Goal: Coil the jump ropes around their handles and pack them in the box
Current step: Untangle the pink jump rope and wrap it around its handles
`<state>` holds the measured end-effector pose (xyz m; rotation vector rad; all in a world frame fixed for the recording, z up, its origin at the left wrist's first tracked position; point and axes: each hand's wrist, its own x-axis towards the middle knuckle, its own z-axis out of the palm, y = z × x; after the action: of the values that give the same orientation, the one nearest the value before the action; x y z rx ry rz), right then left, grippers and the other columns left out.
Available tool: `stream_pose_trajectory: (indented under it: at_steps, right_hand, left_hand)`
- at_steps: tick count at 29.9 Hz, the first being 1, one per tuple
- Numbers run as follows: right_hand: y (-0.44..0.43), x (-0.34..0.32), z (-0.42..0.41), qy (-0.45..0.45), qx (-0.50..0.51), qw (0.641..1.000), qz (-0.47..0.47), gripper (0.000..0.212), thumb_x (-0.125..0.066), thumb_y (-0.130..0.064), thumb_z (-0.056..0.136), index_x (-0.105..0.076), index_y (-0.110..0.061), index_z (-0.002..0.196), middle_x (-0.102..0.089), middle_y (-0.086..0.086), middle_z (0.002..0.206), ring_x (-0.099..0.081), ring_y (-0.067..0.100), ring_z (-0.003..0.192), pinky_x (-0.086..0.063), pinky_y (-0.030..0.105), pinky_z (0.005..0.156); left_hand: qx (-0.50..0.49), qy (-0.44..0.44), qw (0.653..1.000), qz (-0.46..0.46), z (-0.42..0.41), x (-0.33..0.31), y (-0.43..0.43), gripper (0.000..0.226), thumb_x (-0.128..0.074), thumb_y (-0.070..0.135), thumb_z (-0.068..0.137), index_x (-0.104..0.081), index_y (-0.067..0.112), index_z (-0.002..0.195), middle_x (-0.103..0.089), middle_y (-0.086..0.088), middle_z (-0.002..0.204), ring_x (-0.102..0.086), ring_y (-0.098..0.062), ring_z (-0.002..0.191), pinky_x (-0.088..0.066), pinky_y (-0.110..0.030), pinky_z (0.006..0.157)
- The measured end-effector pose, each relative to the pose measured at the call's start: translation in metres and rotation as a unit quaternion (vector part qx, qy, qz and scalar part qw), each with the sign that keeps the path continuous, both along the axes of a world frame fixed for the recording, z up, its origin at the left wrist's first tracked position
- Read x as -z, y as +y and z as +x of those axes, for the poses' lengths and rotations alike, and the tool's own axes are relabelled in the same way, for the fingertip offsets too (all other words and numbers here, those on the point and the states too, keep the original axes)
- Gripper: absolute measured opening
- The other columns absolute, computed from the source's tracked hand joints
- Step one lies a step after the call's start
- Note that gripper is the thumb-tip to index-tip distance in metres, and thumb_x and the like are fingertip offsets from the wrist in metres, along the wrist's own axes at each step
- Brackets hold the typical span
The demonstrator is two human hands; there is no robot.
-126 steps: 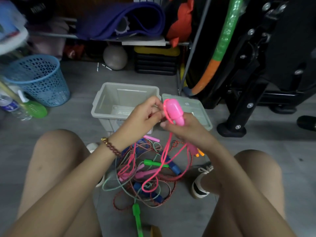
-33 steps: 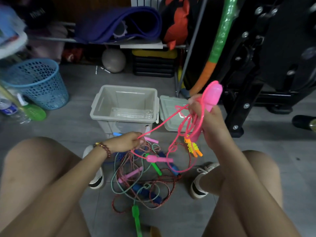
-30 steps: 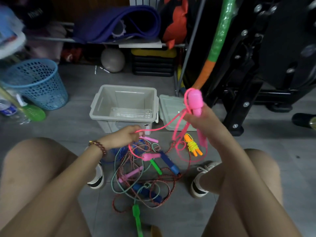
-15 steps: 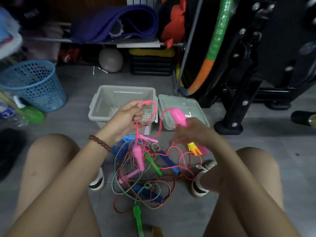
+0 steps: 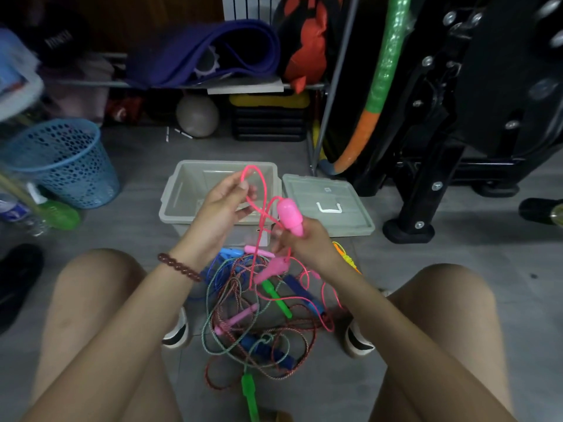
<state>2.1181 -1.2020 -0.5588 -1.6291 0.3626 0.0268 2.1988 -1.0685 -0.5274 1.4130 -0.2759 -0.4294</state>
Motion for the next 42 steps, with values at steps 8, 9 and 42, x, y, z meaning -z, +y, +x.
stream_pose_trajectory:
  at_steps: [8,9,42]
  right_hand:
    - [-0.014,-0.026,0.002,-0.043,0.126,0.964,0.229,0.007,-0.051,-0.006,0.095,-0.057,-0.008,0.091,-0.065,0.004,0.068,-0.061,0.016,0.056,-0.056,0.028,0.054]
    - [-0.016,-0.027,0.002,-0.04,0.132,0.96,0.242,0.008,-0.051,-0.006,0.095,-0.057,-0.008,0.091,-0.065,0.004,0.067,-0.062,0.015,0.055,-0.057,0.027,0.054]
    - [-0.028,-0.049,-0.019,-0.069,-0.177,0.982,-0.014,0.056,-0.049,-0.006,0.095,-0.028,-0.039,0.135,-0.057,-0.001,0.095,-0.057,0.015,0.059,-0.051,0.029,0.049]
  left_hand:
    - [0.302,-0.062,0.939,0.151,-0.032,0.02,-0.005,0.037,-0.061,0.004,0.087,-0.045,0.009,0.12,-0.058,0.003,0.108,-0.059,-0.002,0.097,-0.047,-0.021,0.093]
    - [0.296,-0.086,0.94,0.149,-0.035,0.024,-0.009,0.038,-0.062,0.002,0.086,-0.044,0.006,0.12,-0.057,0.0,0.107,-0.058,-0.004,0.097,-0.046,-0.018,0.09]
    - [0.009,-0.356,0.917,0.18,-0.005,0.014,0.011,0.04,-0.06,0.046,0.078,-0.055,0.039,0.117,-0.039,0.011,0.089,-0.041,0.002,0.084,-0.033,-0.009,0.079]
